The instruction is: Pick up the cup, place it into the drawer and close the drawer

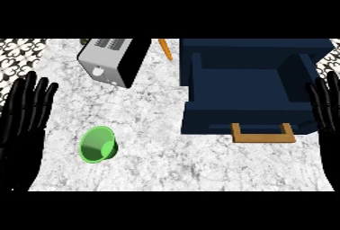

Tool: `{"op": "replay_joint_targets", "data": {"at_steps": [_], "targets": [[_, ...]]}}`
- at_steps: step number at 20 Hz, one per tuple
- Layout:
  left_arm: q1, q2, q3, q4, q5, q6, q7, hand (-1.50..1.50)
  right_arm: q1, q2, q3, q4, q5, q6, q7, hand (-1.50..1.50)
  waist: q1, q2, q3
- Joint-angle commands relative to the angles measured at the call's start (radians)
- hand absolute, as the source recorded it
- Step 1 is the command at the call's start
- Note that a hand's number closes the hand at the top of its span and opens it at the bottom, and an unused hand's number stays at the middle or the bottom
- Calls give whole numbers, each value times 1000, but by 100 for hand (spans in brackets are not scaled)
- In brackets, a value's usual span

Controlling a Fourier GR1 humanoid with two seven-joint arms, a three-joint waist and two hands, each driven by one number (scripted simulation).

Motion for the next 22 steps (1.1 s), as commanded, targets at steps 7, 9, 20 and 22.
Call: {"op": "replay_joint_targets", "data": {"at_steps": [7,9,20,22], "targets": [[26,-128,-89,31,-192,526,69,-150,-21,59,84,26,-77,31,75,-150,1,2,21],[-10,-129,-141,58,-229,635,101,-150,-10,72,96,39,-79,34,47,-150,-5,1,22],[-93,-130,-221,209,-247,784,33,-150,-155,50,-3,121,-116,32,98,-150,2,0,21],[-107,-130,-265,250,-248,847,15,-150,-88,61,26,121,-109,58,51,-150,0,0,21]]}}
